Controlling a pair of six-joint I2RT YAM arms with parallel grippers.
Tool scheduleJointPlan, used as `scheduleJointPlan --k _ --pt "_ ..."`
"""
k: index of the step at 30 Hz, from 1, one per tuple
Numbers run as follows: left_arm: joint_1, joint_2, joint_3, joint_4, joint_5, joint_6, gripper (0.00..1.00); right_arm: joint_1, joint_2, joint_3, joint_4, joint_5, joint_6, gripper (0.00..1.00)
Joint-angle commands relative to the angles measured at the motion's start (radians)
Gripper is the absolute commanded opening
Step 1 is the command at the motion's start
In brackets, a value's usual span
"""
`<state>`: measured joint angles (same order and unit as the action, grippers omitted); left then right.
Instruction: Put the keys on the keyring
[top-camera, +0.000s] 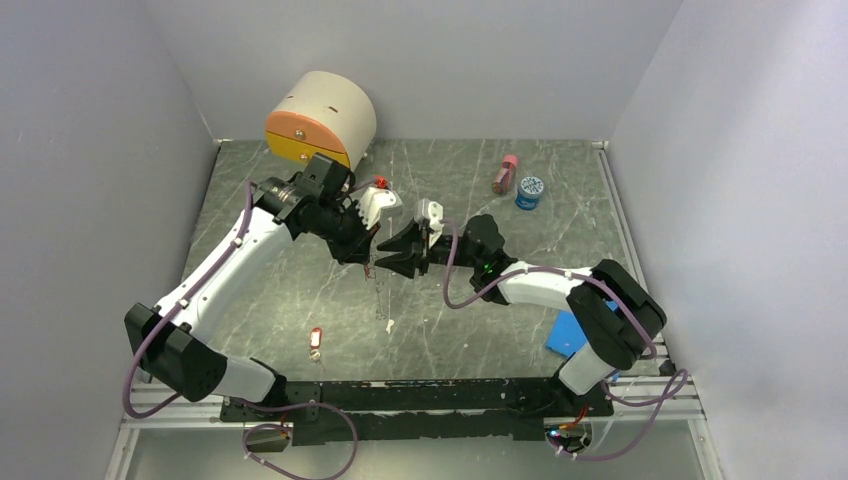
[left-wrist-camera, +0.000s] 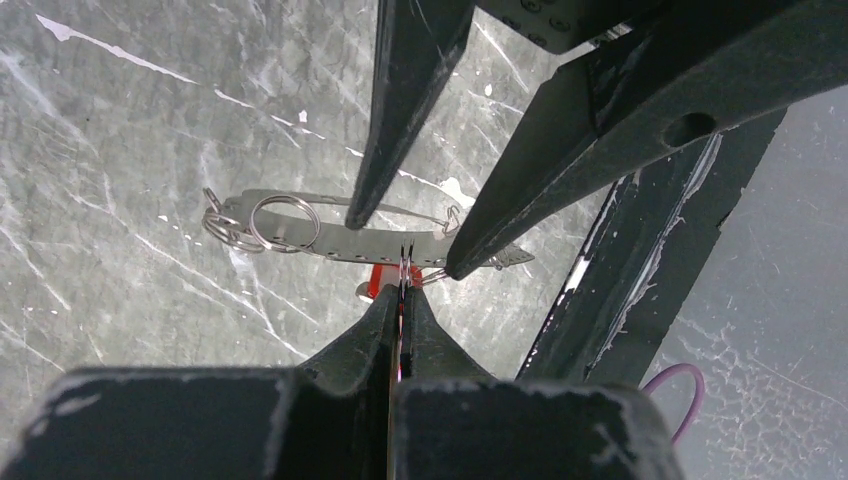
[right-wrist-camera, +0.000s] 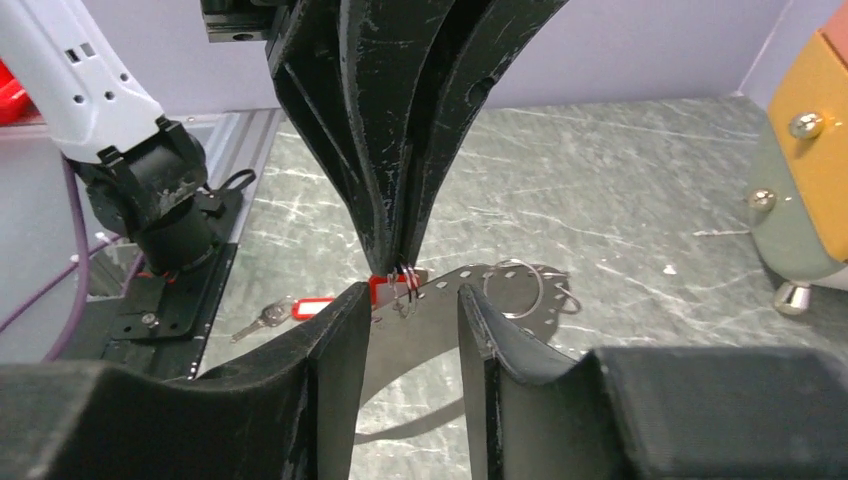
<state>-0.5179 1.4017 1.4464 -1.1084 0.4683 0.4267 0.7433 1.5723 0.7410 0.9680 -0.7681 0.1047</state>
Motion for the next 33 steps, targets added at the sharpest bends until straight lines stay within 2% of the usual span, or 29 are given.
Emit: scheduleJointPlan --k 1,6,9,16,19,20,21,22,24,25,28,33 --pt "-0.007 -0.042 0.003 0.043 0.023 -0.012 0.02 0.007 0.018 0.027 0.123 -0.063 0.055 0.38" --pt "-0.006 -0.037 0.001 0.046 0.036 -0.006 0.03 0.008 0.049 0.032 0.195 -0.123 0.105 0.29" --pt "-0.006 -0.038 -0.001 0.051 0.041 -0.005 0.03 0.010 0.067 0.037 0.225 -0.139 0.126 0.28" --pt "-0.007 -0.054 -0.016 0.076 0.047 -0.013 0.03 0.012 0.062 0.049 0.153 -0.143 0.084 0.00" --pt "-0.008 -0.060 -0.020 0.086 0.055 -0.014 0.03 0.012 0.064 0.051 0.157 -0.151 0.089 0.00" --pt "-0.007 -0.063 -0.024 0.093 0.055 -0.022 0.05 0.013 0.064 0.049 0.170 -0.147 0.097 0.00" --pt "-0.007 -0.071 -0.030 0.104 0.052 -0.034 0.12 0.013 0.064 0.048 0.185 -0.143 0.108 0.00" --pt "-0.007 -0.082 -0.039 0.126 0.045 -0.054 0.22 0.012 0.065 0.043 0.201 -0.138 0.121 0.00" --pt "-0.006 -0.118 -0.068 0.185 0.036 -0.100 0.49 0.010 0.060 0.036 0.229 -0.131 0.140 0.00" --pt "-0.006 -0.142 -0.089 0.219 0.045 -0.115 0.55 0.010 0.056 0.032 0.239 -0.125 0.147 0.00" --pt "0.005 -0.228 -0.156 0.337 0.069 -0.170 0.62 0.010 0.033 0.009 0.270 -0.093 0.162 0.00" --pt "0.074 -0.314 -0.247 0.468 0.150 -0.276 0.62 0.010 -0.033 -0.007 0.246 -0.027 0.159 0.00"
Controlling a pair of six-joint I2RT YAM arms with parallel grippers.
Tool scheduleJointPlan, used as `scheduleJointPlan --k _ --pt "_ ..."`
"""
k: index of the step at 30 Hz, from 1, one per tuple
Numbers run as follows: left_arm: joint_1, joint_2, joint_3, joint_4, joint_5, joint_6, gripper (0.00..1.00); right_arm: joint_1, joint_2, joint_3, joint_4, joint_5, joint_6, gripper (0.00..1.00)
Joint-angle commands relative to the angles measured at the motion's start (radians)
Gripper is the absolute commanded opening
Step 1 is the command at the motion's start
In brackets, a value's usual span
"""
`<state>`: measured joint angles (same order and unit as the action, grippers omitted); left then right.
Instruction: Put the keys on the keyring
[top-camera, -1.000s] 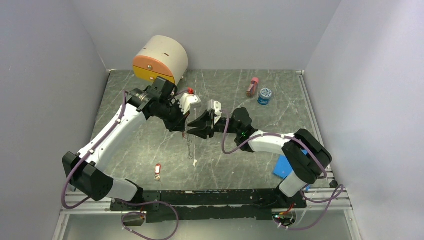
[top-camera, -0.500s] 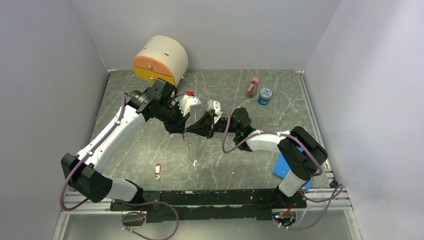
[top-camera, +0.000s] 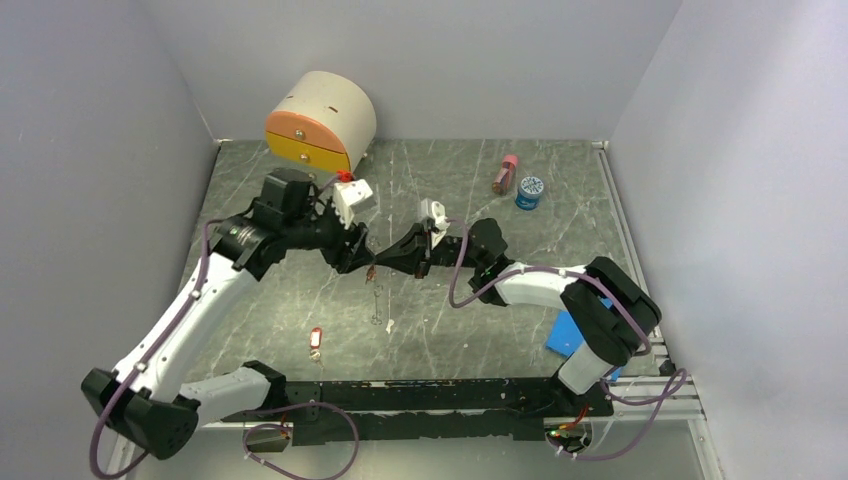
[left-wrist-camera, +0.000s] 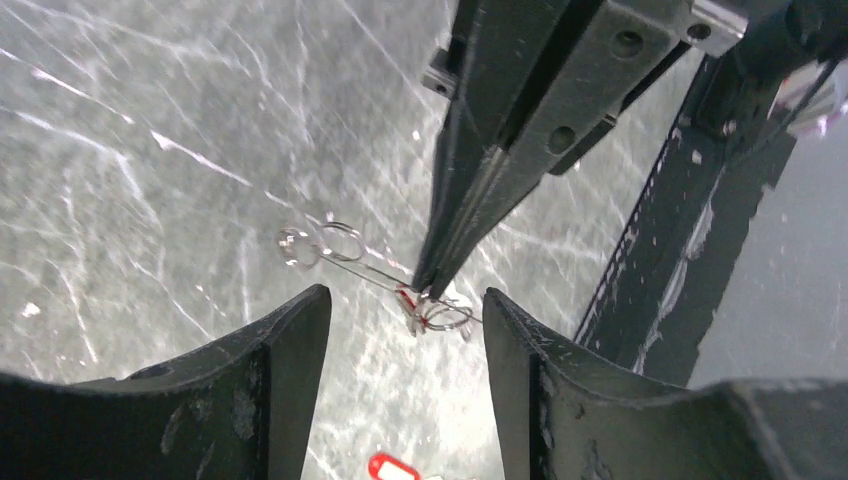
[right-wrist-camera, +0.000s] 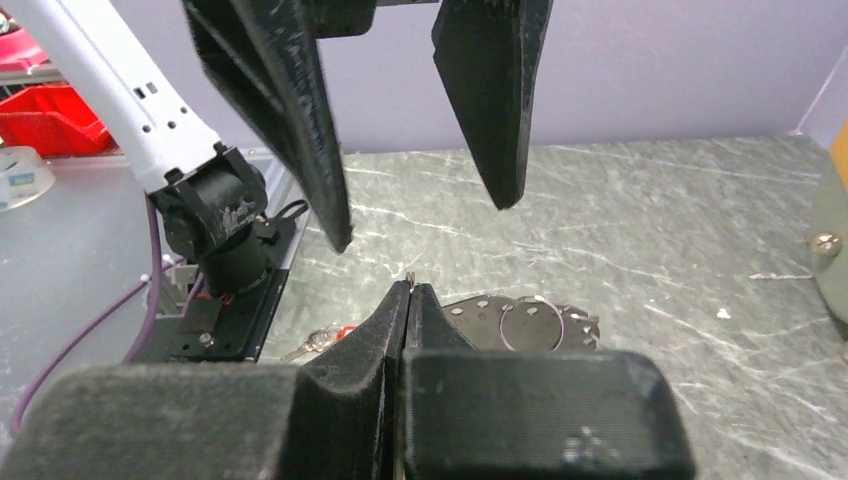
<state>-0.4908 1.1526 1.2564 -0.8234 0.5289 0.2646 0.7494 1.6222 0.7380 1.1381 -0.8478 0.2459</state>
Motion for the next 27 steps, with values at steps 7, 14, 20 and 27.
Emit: scheduleJointPlan --k 7,14,20,27 --pt "0.114 -0.203 -0.275 0.482 0.210 -0.247 0.55 0.005 -0.151 -0.005 0.028 0.087 0.000 0.00" --pt "0.133 -0.259 -0.417 0.723 0.335 -0.308 0.46 0.005 -0.165 -0.002 0.040 0.089 0.026 0.00" --pt "0.136 -0.240 -0.431 0.771 0.376 -0.314 0.31 0.004 -0.166 -0.002 0.054 0.085 0.037 0.00" --pt "0.136 -0.214 -0.410 0.730 0.419 -0.281 0.15 0.003 -0.168 -0.010 0.069 0.090 0.041 0.00"
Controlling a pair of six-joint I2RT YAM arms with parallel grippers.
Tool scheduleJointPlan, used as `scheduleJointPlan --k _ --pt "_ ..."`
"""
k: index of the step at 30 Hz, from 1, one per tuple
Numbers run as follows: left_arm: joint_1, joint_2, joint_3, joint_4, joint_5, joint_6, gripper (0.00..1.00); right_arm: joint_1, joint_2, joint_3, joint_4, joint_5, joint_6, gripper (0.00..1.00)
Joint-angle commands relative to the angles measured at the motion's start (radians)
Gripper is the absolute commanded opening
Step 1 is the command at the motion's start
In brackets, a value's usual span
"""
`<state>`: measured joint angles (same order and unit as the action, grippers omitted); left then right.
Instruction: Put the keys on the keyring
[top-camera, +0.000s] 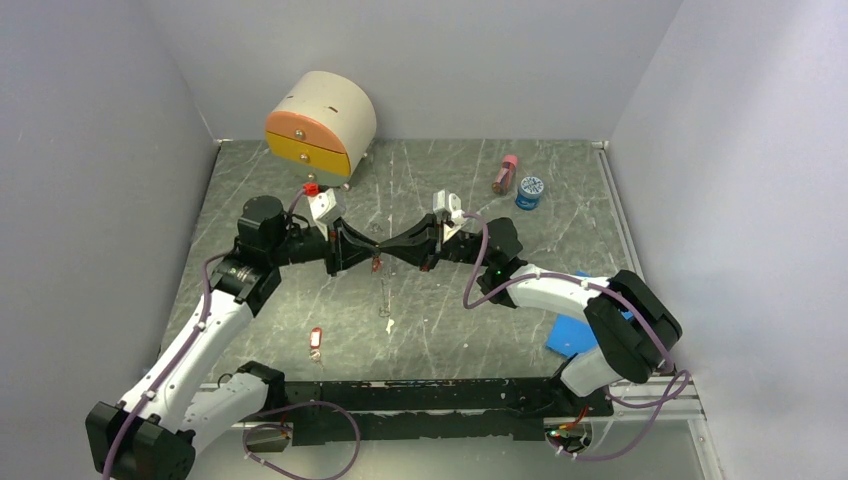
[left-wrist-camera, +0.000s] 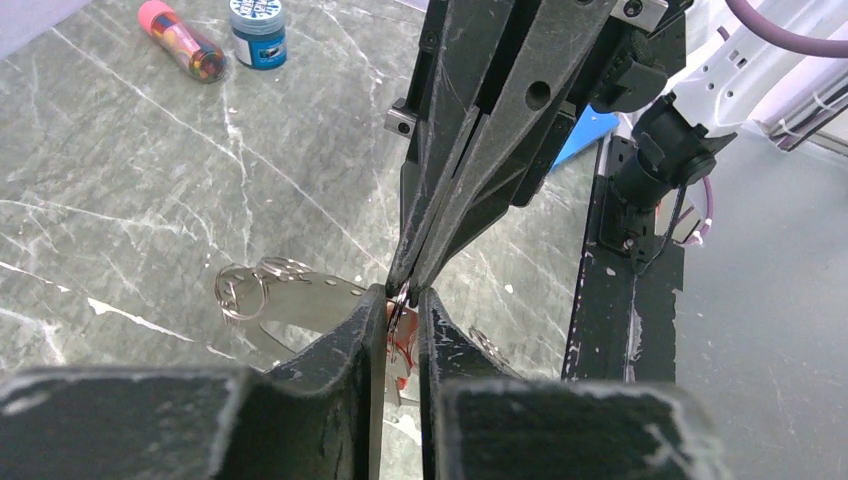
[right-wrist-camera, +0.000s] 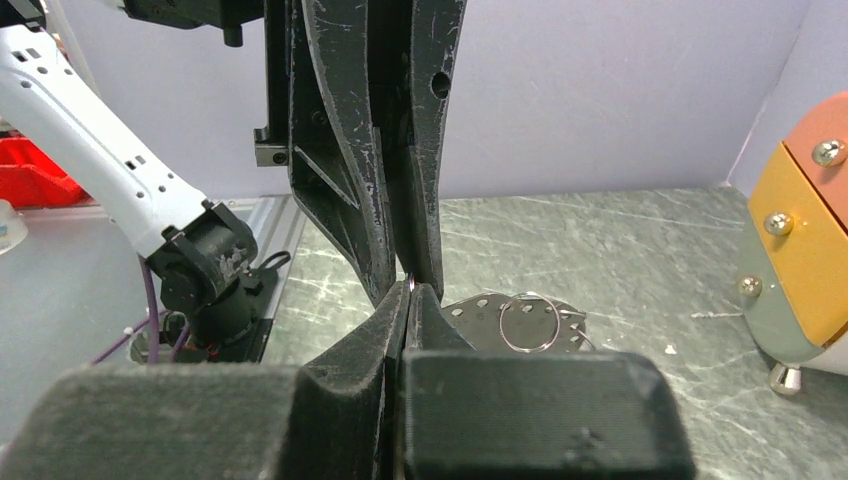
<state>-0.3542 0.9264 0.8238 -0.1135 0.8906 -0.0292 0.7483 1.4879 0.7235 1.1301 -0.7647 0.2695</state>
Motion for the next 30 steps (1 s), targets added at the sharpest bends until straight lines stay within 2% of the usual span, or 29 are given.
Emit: scheduleJointPlan --k 1,3,8,10,17,22,28,30 --pt "0.000 0.010 0.026 0.005 0.056 0.016 0.14 0.004 -0.035 0.003 0.077 0.008 0.017 0.00" --pt "0.001 0.005 0.032 -0.023 0.055 0.054 0.09 0.003 -0.037 0.001 0.078 0.013 0.016 0.00" --pt "0.000 0.000 0.034 -0.053 0.033 0.079 0.09 0.002 -0.033 0.002 0.089 0.008 0.025 0.00" --pt "0.001 0.006 0.039 -0.059 0.037 0.081 0.03 0.003 -0.032 0.002 0.093 0.008 0.029 0.00" --pt "0.000 0.020 0.065 -0.108 0.026 0.119 0.03 0.002 -0.032 -0.001 0.094 0.008 0.031 0.00" --pt "0.001 0.023 0.082 -0.156 -0.022 0.149 0.26 -0.001 -0.034 0.002 0.092 0.005 0.030 0.00" --pt "0.001 0.032 0.082 -0.142 -0.011 0.160 0.35 -0.001 -0.030 0.002 0.098 -0.001 0.037 0.00" --pt "0.001 0.035 0.083 -0.134 -0.006 0.162 0.35 -0.001 -0.031 0.004 0.096 -0.003 0.039 0.00"
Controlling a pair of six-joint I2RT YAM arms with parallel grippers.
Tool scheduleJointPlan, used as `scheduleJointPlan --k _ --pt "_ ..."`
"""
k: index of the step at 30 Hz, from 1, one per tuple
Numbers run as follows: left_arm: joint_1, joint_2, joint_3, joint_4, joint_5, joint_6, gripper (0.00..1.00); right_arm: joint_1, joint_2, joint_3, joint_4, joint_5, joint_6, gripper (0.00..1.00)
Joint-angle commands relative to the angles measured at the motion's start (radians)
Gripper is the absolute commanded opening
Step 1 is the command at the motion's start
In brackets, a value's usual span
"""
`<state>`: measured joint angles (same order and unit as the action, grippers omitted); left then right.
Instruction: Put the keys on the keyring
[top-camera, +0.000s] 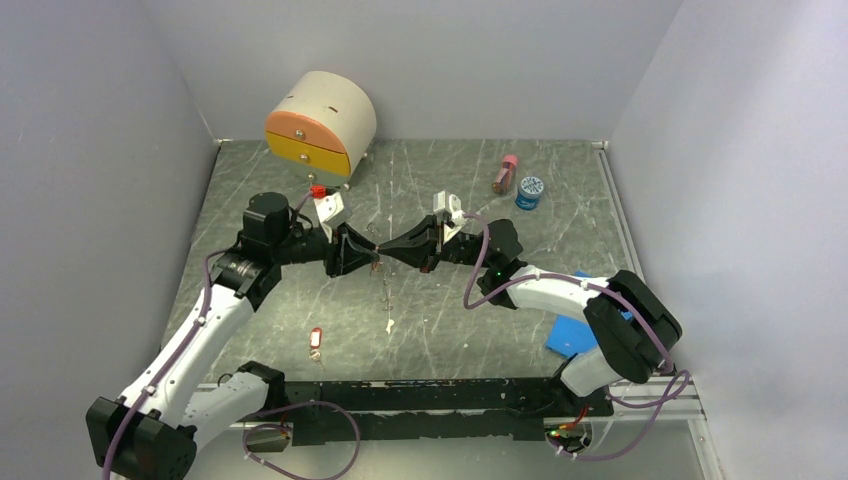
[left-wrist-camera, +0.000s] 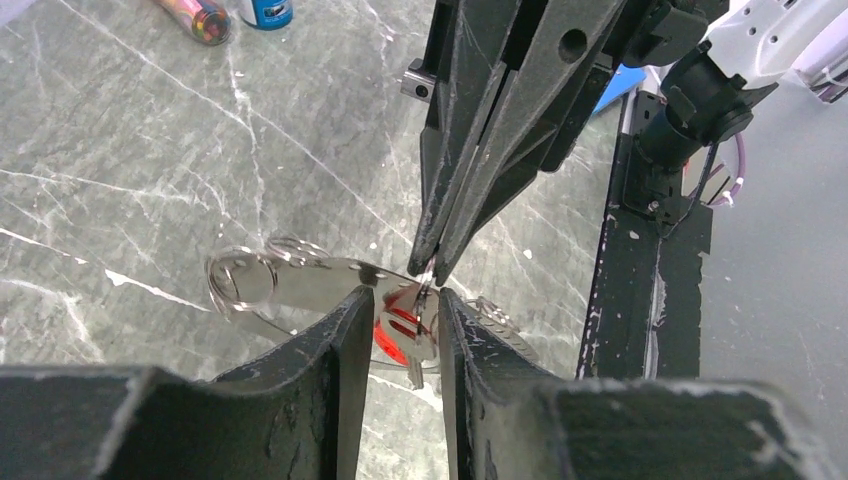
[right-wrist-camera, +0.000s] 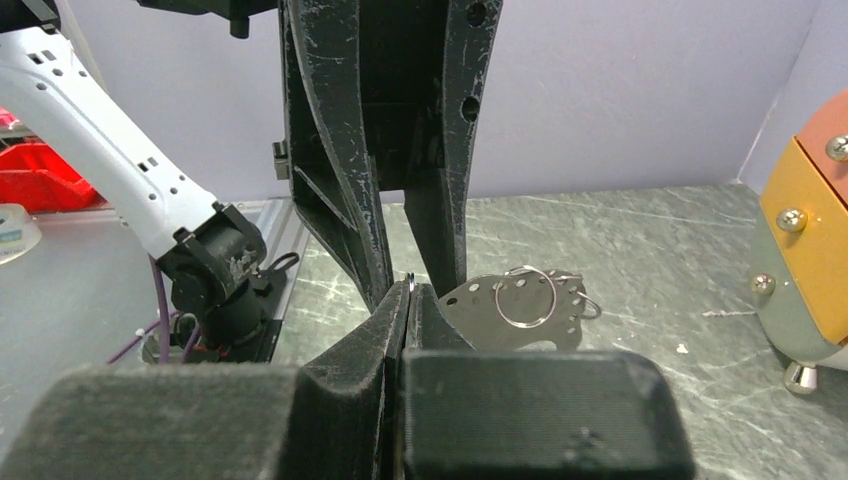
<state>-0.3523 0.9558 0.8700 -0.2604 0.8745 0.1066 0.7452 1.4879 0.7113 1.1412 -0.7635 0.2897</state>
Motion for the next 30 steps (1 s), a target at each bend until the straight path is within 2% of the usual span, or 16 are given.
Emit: scheduleJointPlan --k 1,8,10,13,14,18,20,24,30 --pt "-0.002 0.007 0.035 0.020 0.016 0.026 0.34 0.002 -0.031 0.016 0.082 -0.004 0.017 0.00" --pt "-0.002 0.011 0.027 0.066 0.070 0.015 0.15 0.002 -0.025 0.020 0.077 -0.013 0.018 0.00" --pt "-0.001 0.003 0.026 0.064 0.067 0.015 0.05 0.001 -0.023 0.017 0.078 -0.010 0.019 0.00" --pt "-0.002 -0.010 0.031 0.036 0.051 0.028 0.03 -0.002 -0.020 0.016 0.065 -0.007 0.019 0.00" --pt "-0.002 -0.014 0.035 0.019 0.044 0.035 0.03 -0.003 -0.021 0.013 0.063 -0.005 0.018 0.04" --pt "0.000 -0.015 0.081 -0.103 -0.007 0.099 0.03 -0.012 -0.045 -0.016 0.051 0.025 -0.003 0.35" --pt "-0.002 0.001 0.125 -0.198 -0.038 0.152 0.03 -0.019 -0.064 -0.022 0.010 0.042 -0.035 0.45" --pt "-0.002 0.064 0.232 -0.429 -0.099 0.262 0.02 -0.031 -0.098 -0.017 -0.117 0.045 -0.111 0.53" --pt "-0.012 0.153 0.370 -0.652 -0.177 0.379 0.03 -0.032 -0.089 0.010 -0.181 0.000 -0.155 0.52"
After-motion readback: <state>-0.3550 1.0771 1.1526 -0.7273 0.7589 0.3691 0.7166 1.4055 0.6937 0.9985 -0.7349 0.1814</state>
